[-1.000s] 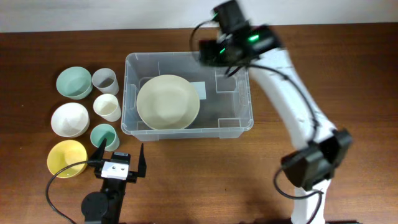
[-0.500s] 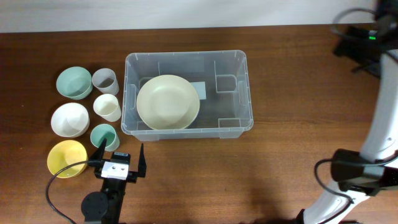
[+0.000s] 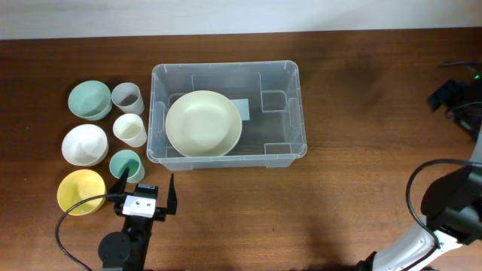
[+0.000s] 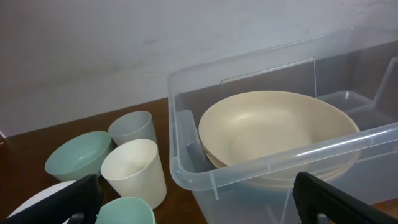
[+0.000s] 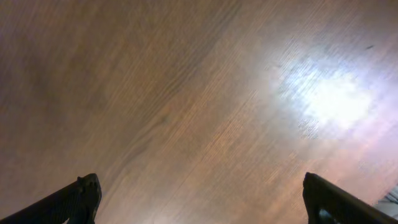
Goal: Pack container
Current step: 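Move the left gripper to the white bowl and grasp its rim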
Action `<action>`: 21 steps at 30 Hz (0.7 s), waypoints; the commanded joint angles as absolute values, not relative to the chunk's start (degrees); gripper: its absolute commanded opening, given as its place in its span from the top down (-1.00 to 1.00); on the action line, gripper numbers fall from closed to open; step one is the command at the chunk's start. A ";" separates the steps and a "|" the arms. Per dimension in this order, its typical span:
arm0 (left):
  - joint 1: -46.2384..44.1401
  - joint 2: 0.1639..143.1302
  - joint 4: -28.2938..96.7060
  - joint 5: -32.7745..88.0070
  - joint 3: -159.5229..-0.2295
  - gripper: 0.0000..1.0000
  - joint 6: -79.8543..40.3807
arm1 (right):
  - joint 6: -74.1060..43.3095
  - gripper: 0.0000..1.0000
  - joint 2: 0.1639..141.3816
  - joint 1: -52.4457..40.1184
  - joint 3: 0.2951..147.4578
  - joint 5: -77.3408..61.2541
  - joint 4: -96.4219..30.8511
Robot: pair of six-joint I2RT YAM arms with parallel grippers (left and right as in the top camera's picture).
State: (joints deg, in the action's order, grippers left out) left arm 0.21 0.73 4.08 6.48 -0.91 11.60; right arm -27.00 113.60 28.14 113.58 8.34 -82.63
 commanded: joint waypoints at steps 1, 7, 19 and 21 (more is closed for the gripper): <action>0.54 0.34 4.10 6.68 -0.56 -0.99 12.51 | -27.55 -0.98 113.73 28.03 109.62 6.98 -79.70; 0.54 0.34 4.10 6.68 -0.56 -0.99 12.51 | -27.53 -0.98 113.73 28.03 108.49 6.15 -77.95; 0.54 0.34 4.10 6.68 -0.56 -0.99 12.51 | -27.51 -0.98 113.73 28.03 108.47 6.20 -77.91; 0.54 0.34 4.08 6.68 -0.56 -1.00 12.51 | -27.51 -0.98 113.73 28.03 108.47 6.20 -77.91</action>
State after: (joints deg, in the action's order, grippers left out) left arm 0.21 0.73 4.08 6.48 -0.91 11.60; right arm -27.00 113.73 28.10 108.81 6.31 -77.93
